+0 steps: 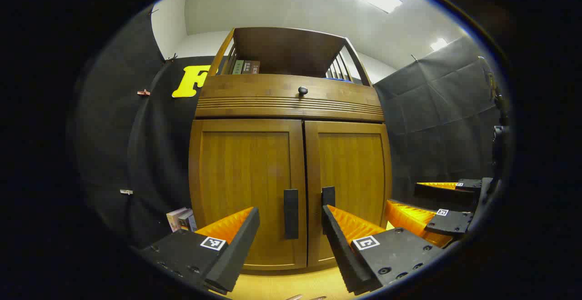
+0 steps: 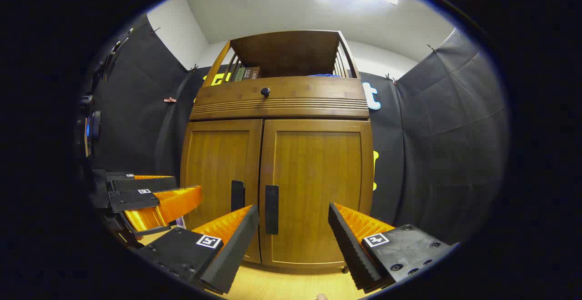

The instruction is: Open the right door of the double-door shoe cabinet with the right hand, and open the left door with the left hand.

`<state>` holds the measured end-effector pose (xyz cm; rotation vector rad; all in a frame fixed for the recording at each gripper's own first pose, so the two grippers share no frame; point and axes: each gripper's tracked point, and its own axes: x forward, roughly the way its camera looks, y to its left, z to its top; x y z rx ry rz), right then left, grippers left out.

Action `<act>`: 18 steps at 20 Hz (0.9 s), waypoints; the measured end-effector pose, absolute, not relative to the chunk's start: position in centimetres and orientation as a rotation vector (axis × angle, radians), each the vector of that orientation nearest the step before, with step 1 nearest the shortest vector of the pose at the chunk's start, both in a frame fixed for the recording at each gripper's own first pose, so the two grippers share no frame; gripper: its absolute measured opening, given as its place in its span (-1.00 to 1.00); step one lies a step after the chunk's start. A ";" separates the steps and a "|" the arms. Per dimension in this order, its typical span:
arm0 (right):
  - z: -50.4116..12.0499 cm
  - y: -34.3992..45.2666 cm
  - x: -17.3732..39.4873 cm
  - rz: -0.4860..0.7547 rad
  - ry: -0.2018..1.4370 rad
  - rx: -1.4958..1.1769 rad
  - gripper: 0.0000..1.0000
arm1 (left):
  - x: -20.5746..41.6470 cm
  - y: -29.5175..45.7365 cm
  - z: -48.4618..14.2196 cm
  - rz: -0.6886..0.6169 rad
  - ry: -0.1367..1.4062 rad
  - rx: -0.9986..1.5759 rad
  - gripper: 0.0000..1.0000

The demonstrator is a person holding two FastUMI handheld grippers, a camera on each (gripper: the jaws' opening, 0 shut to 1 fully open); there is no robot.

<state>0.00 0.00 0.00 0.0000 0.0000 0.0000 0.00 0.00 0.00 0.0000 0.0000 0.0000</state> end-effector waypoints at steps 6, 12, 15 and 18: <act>0.2 -0.7 -0.4 0.006 -0.011 -0.008 0.94 | 0.7 0.2 0.1 0.012 0.001 -0.027 0.72; 0.4 -0.8 -0.2 -0.006 -0.023 0.011 0.94 | 0.6 0.6 0.3 0.012 -0.009 -0.021 0.72; 0.4 -0.4 -0.1 -0.005 -0.027 0.008 0.94 | 0.5 1.1 0.2 0.018 -0.015 -0.023 0.72; 0.4 0.1 0.0 0.004 -0.027 0.006 0.94 | 0.5 1.5 0.5 0.024 -0.026 -0.020 0.72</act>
